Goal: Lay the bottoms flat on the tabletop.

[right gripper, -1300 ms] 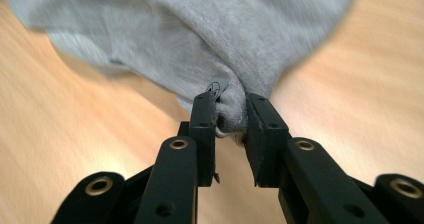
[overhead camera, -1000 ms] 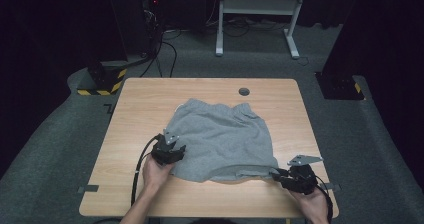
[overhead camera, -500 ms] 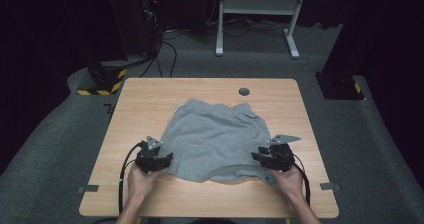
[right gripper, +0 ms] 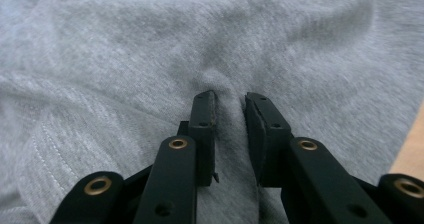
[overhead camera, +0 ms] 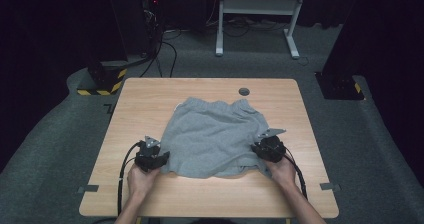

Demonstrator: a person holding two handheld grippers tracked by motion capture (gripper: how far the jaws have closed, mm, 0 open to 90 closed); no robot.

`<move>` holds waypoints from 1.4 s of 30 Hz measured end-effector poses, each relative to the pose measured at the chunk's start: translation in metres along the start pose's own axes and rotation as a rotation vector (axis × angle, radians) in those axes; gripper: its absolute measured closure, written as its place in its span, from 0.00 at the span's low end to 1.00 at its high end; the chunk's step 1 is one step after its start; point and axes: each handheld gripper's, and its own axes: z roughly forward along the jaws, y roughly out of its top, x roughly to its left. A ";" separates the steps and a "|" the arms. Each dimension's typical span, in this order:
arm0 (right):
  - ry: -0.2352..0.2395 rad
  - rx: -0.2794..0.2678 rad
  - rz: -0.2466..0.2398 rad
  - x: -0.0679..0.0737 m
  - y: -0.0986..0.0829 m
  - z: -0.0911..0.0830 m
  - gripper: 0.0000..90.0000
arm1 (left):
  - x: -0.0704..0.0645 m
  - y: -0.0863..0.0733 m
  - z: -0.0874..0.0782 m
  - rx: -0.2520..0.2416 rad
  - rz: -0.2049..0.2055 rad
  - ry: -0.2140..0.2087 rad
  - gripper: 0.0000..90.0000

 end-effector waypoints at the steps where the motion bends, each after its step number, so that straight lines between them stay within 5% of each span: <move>1: -0.007 0.001 0.007 -0.004 0.003 0.003 0.83 | 0.001 0.003 0.002 -0.002 0.010 -0.005 0.70; 6: -0.016 0.017 0.051 -0.013 0.013 0.009 0.70 | 0.004 0.012 0.006 0.008 0.031 -0.016 0.92; 12: 0.028 -0.004 0.042 -0.003 0.001 -0.010 0.69 | 0.007 0.018 -0.020 -0.097 0.016 -0.074 0.94; 16: 0.034 0.025 0.018 0.001 -0.003 -0.005 0.70 | -0.011 0.038 -0.036 -0.171 0.084 -0.133 0.94; 20: 0.033 0.025 0.013 0.005 0.001 -0.002 0.71 | -0.040 0.055 -0.033 -0.184 0.163 -0.197 0.94; 23: 0.031 0.029 0.000 0.005 0.001 -0.002 0.72 | -0.051 0.060 -0.027 -0.159 0.223 -0.160 0.93; 25: 0.034 0.038 0.014 0.002 -0.001 -0.005 0.72 | -0.045 0.057 -0.024 -0.124 0.231 -0.109 0.93; 33: 0.019 0.032 -0.001 -0.008 -0.009 -0.010 0.76 | 0.015 0.017 -0.031 0.006 0.122 0.077 0.94; 39: 0.015 0.040 -0.009 -0.009 -0.007 -0.010 0.76 | 0.020 0.008 -0.024 0.051 0.109 0.092 0.91; 42: 0.016 0.046 0.008 -0.009 -0.007 -0.010 0.71 | 0.013 0.011 -0.024 0.012 0.079 0.061 0.75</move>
